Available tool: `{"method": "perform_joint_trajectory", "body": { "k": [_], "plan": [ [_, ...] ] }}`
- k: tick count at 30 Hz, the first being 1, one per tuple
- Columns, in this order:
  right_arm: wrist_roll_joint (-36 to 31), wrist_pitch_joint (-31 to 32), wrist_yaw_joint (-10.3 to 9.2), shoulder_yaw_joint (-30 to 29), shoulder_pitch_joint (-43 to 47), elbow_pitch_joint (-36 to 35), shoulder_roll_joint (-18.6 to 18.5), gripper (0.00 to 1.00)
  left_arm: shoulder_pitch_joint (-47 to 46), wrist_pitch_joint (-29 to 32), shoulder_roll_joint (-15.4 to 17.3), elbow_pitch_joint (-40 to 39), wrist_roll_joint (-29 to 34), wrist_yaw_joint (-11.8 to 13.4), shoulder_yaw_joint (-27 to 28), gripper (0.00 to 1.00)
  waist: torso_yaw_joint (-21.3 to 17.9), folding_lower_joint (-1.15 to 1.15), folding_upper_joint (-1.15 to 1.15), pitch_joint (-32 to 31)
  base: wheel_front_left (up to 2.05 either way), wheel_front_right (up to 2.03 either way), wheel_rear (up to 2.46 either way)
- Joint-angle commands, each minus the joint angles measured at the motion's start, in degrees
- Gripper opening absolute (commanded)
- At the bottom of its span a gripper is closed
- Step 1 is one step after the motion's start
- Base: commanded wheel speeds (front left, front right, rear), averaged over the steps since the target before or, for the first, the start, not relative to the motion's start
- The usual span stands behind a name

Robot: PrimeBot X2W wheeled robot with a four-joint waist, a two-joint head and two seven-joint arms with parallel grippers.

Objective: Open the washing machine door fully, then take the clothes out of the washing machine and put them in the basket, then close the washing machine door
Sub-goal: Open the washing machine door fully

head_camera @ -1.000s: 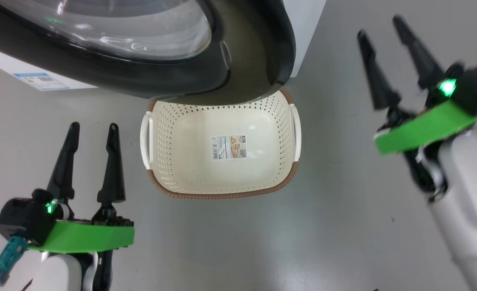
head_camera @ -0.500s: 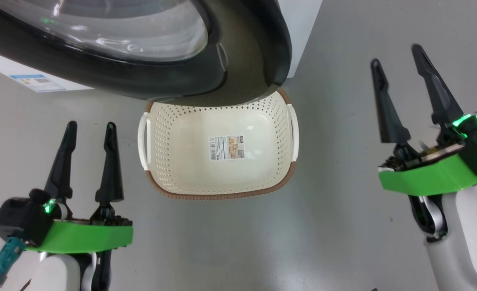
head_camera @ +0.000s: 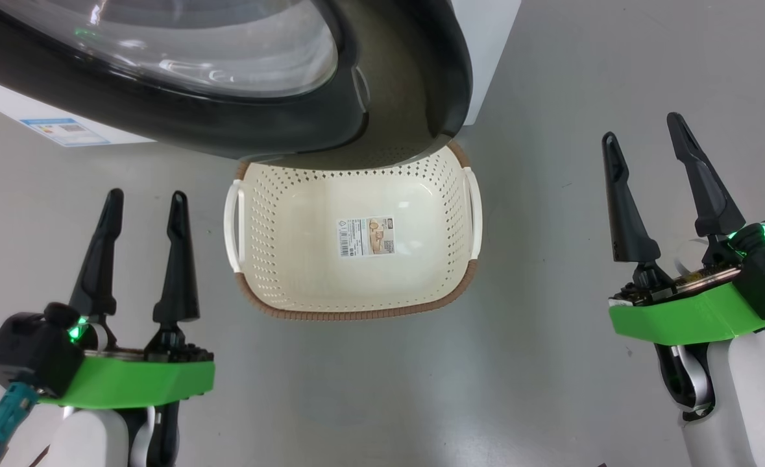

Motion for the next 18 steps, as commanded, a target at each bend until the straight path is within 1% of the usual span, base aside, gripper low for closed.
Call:
{"method": "perform_joint_trajectory", "body": {
  "k": [1,15,16,17,18],
  "plan": [
    [-0.2,-0.3,0.19,0.9,1.1,-1.5,0.4,1.00,0.7,-0.4,1.1,-1.7,-0.2,0.3,1.7,1.00,0.0,0.00,0.00,0.0,0.00,0.00,0.00],
    [-0.2,-0.3,0.19,1.0,1.0,-0.8,0.7,1.00,0.7,-0.4,1.1,-1.4,-0.1,0.3,1.6,1.00,0.1,0.00,0.00,-0.2,0.00,0.00,0.00],
    [0.1,-0.3,0.19,1.0,1.0,-0.5,0.7,0.96,0.7,-0.4,1.1,-1.4,-0.1,0.3,1.5,1.00,0.1,0.00,0.00,-0.2,0.00,0.00,0.00],
    [0.6,-0.3,0.19,1.2,1.1,0.1,0.7,0.35,0.8,-0.4,1.1,-1.4,-0.1,0.4,1.6,1.00,0.0,0.00,0.00,-0.2,0.00,0.00,0.00],
    [1.3,-0.3,0.19,1.6,0.9,0.8,0.7,0.00,0.8,-0.4,1.1,-1.4,-0.1,0.4,1.6,1.00,0.0,0.00,0.00,-0.2,0.00,0.00,0.00]
  ]
}}
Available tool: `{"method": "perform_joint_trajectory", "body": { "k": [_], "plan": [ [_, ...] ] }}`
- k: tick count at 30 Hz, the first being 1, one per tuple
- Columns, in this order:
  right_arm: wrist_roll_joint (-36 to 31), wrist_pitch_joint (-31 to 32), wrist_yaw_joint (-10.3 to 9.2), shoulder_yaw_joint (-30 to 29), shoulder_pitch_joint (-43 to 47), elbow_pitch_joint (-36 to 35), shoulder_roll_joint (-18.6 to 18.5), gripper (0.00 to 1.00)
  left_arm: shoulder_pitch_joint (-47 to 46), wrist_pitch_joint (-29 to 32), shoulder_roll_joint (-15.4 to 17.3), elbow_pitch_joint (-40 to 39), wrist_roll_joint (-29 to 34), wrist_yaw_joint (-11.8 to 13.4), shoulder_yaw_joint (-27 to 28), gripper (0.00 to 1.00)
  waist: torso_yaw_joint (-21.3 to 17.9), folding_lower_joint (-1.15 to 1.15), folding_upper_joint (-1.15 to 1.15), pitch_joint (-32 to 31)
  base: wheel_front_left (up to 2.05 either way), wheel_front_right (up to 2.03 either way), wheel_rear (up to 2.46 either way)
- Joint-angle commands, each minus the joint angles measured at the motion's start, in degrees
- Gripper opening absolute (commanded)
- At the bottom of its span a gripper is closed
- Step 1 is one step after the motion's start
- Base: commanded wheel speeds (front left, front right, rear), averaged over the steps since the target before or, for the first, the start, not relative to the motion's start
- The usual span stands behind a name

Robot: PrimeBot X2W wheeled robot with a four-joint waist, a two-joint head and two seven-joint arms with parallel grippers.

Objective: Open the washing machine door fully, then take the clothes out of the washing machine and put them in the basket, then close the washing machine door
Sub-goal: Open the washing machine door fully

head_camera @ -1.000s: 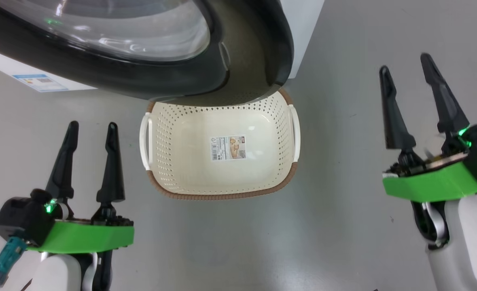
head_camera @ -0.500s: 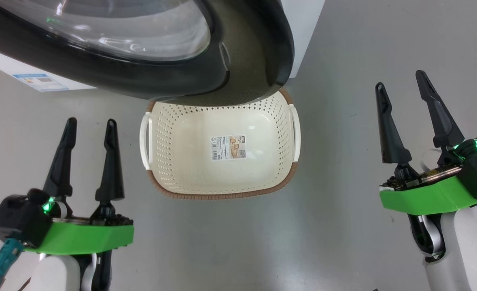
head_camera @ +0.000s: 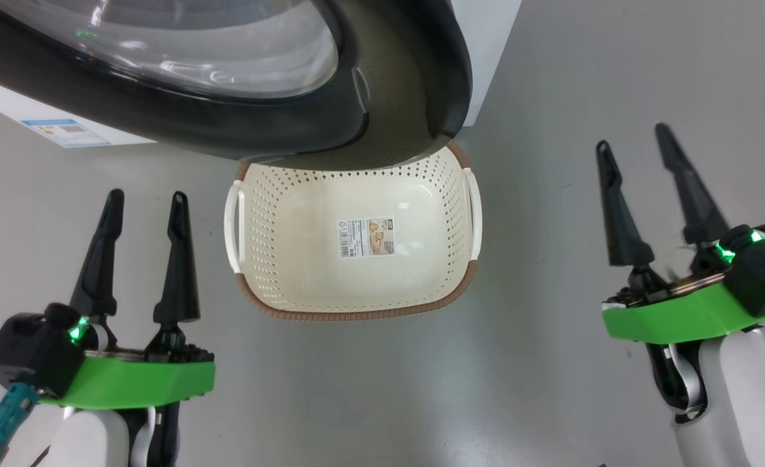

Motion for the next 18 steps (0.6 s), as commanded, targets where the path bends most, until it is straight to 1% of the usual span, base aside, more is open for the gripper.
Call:
{"method": "perform_joint_trajectory", "body": {
  "k": [1,4,6,7,10,14,18],
  "plan": [
    [1.6,-0.3,0.19,1.5,0.5,-0.6,0.5,0.00,0.8,-0.4,1.1,-1.4,-0.1,0.4,1.6,1.00,-0.1,0.00,0.00,0.1,0.00,0.00,0.00],
    [6.4,-0.3,0.19,1.7,-1.8,1.2,0.6,0.00,0.8,-0.4,1.1,-1.4,-0.2,0.4,1.5,1.00,-0.1,0.00,0.00,0.2,0.00,0.00,0.00],
    [11.2,-0.3,0.19,2.0,-3.9,2.5,0.7,0.00,0.7,-0.4,1.1,-1.3,-0.2,0.4,1.4,1.00,0.0,0.00,0.00,0.2,0.00,0.00,0.00],
    [14.6,-0.3,0.19,2.3,-5.0,3.5,0.8,0.00,0.7,-0.4,1.1,-1.2,-0.2,0.4,1.3,1.00,0.1,0.00,0.00,0.2,0.00,0.00,0.00],
    [27.3,-0.3,0.19,4.8,-8.9,6.4,0.9,0.00,0.5,-0.4,1.1,-0.9,-0.3,0.3,0.7,1.00,0.4,0.00,0.00,0.2,0.00,0.00,0.00],
    [42.4,0.2,0.19,10.3,-14.4,9.9,0.2,0.00,0.4,-0.4,1.1,-0.7,-0.4,0.3,-0.1,1.00,1.1,0.00,0.00,0.0,0.00,0.00,0.00],
    [60.6,6.8,0.19,12.6,-19.3,10.3,-1.2,0.00,0.4,-0.4,1.1,-0.6,-0.5,0.4,-0.6,1.00,1.7,0.00,0.00,0.0,0.00,0.00,0.00]
  ]
}}
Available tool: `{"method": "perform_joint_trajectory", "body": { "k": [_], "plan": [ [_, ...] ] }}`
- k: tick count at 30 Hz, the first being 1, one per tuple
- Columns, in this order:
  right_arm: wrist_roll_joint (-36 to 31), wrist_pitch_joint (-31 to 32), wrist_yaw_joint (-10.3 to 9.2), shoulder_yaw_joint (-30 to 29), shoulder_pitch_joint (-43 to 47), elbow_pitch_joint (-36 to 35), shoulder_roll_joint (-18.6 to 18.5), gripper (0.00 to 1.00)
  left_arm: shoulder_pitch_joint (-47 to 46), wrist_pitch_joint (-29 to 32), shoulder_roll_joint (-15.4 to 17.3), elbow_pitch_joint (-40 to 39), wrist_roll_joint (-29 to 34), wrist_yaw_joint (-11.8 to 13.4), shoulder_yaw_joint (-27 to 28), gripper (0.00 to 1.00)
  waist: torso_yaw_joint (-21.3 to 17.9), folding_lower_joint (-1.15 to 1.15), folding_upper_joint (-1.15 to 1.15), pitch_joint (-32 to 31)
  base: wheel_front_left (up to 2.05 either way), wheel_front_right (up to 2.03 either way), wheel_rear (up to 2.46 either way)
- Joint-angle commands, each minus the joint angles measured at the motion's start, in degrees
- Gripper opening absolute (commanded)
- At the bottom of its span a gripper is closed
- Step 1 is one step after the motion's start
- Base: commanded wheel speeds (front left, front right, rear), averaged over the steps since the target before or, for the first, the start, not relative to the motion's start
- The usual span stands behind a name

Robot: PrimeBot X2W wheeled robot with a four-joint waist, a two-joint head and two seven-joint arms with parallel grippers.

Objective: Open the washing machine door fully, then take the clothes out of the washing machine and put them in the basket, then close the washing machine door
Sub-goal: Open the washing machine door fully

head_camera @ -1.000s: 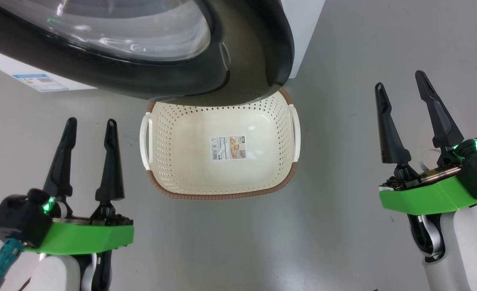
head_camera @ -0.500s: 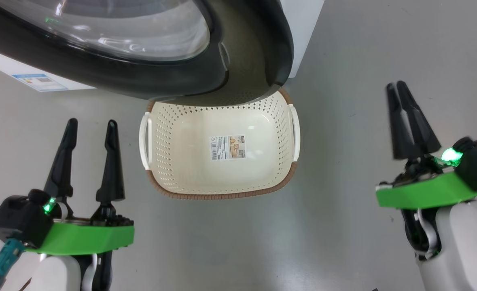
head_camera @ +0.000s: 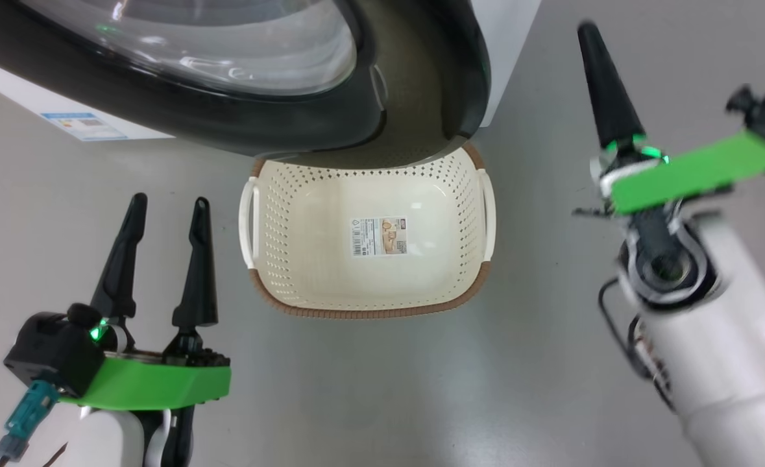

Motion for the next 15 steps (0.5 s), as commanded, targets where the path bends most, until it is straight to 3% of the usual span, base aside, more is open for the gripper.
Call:
{"method": "perform_joint_trajectory", "body": {
  "k": [1,8,15],
  "plan": [
    [4.8,2.9,0.20,1.4,-1.9,-1.3,-0.3,0.00,0.3,-0.4,1.1,-1.1,-0.2,0.4,1.4,1.00,0.4,0.00,0.00,0.1,0.00,0.00,0.00],
    [26.3,22.0,0.20,-0.6,-9.7,1.6,-1.0,0.00,0.3,-0.4,1.1,-0.9,-0.1,0.4,1.0,1.00,0.9,0.00,0.00,0.0,0.00,0.00,0.00],
    [34.5,38.1,0.20,-0.2,-18.0,10.6,-1.2,0.00,0.4,-0.4,1.1,-0.9,0.1,0.4,1.1,1.00,0.7,0.00,0.00,0.3,0.00,0.00,0.00]
  ]
}}
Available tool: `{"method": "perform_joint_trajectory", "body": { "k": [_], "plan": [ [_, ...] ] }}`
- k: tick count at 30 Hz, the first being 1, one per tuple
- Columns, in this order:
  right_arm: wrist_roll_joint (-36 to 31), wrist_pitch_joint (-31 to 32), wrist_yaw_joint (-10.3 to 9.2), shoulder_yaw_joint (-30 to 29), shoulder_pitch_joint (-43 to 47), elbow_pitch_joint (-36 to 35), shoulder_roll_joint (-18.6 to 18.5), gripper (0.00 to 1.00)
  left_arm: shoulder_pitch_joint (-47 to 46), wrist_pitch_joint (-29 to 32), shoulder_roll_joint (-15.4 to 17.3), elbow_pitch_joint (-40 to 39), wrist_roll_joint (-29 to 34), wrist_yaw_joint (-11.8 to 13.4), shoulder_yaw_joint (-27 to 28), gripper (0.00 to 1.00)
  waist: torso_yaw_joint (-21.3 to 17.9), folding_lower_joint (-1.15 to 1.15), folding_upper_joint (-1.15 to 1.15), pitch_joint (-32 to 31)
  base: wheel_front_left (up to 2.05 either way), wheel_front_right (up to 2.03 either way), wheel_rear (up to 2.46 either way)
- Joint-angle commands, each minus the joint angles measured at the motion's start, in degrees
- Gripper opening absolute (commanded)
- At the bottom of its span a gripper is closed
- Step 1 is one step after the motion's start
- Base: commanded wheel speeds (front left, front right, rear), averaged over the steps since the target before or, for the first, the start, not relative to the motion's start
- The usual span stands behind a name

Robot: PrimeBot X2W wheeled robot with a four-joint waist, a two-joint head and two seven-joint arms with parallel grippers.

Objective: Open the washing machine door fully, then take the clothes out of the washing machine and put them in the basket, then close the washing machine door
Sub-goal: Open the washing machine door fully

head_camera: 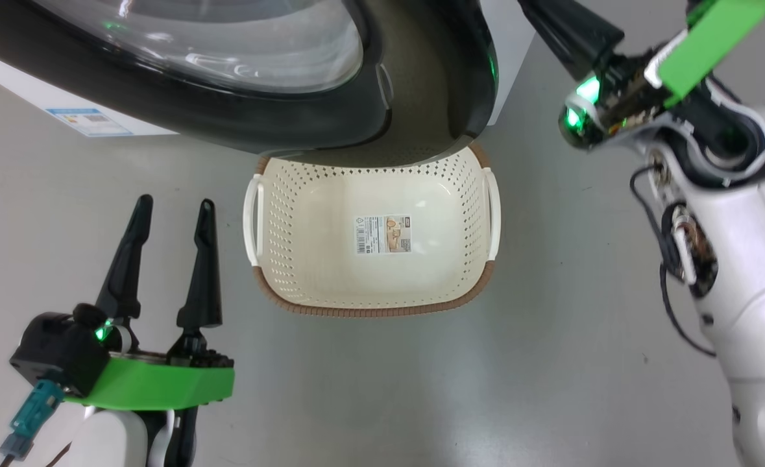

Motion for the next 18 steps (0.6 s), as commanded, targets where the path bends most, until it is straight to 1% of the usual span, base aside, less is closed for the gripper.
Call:
{"method": "perform_joint_trajectory", "body": {
  "k": [1,5,8,18],
  "plan": [
    [1.0,2.4,0.21,0.6,-2.7,0.3,0.7,0.00,0.3,-0.4,1.1,-1.2,0.2,0.4,1.7,1.00,0.0,0.00,0.00,0.2,0.00,0.00,0.00],
    [1.3,8.0,0.21,1.8,-6.4,3.5,0.6,0.00,0.1,-0.4,1.1,-1.2,0.1,0.4,1.6,1.00,0.2,0.00,0.00,0.7,0.00,0.00,0.00],
    [0.9,11.0,0.21,2.4,-7.7,4.1,0.6,0.00,0.0,-0.4,1.1,-1.2,0.0,0.5,1.7,1.00,0.4,0.00,0.00,0.9,0.00,0.00,0.00],
    [-0.7,15.0,0.21,2.5,-5.0,5.7,1.8,0.00,0.7,-0.4,1.1,0.5,-0.7,1.1,2.2,1.00,0.7,0.00,0.00,-2.3,0.00,0.00,0.00]
  ]
}}
